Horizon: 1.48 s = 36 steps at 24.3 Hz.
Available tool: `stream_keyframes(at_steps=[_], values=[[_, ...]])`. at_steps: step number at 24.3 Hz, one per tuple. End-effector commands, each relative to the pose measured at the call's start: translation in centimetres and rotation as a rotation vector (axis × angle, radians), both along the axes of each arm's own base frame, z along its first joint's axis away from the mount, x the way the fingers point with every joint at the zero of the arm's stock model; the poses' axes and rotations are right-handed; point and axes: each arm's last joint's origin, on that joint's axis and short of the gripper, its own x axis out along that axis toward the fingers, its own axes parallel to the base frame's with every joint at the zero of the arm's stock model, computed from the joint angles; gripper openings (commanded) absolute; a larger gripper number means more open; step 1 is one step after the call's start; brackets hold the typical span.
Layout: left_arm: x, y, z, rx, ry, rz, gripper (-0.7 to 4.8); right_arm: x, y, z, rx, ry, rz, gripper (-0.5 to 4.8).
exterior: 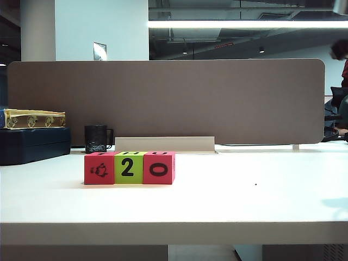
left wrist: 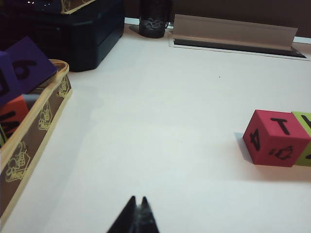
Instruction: Select the appropriate blocks from the scattered letter blocks on the table and arrange them in a row to spell out "THU".
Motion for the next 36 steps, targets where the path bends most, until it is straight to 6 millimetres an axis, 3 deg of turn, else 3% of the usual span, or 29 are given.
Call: stream_keyframes(at_steps=[1,6,8,12,16,31,36], values=[[0.0,0.0,0.0,0.004,0.007,-0.009,-0.05,0.4,-1.9,1.0,0.014,-0.086,-0.151,-0.04],[0.0,0.0,0.0,0.004,0.007,-0.008,-0.05,-1.1,-4.5,1.5,0.061,-0.275,-0.296,-0.04],[0.0,0.0,0.0,0.004,0.008,-0.008,-0.05,-2.3,-5.0,-0.1,0.083,-0.375,-0.328,-0.04],[0.0,-0.1,-0.1,0.004,0.016,-0.022,-0.05,-3.9,-5.1,-3.0,0.135,-0.455,-0.209,-0.04],[0.0,0.0,-0.1,0.006,0.014,-0.015,-0.05,-4.2,-5.4,-4.3,0.142,-0.463,-0.212,-0.04],[0.0,-0.1,-0.1,0.006,0.015,-0.016,-0.05,-5.0,-5.3,-6.0,0.115,-0.433,-0.180,-0.04],[0.0,0.0,-0.1,0.006,0.015,-0.016,-0.05,-5.3,-5.3,-7.0,0.096,-0.330,-0.182,-0.04]])
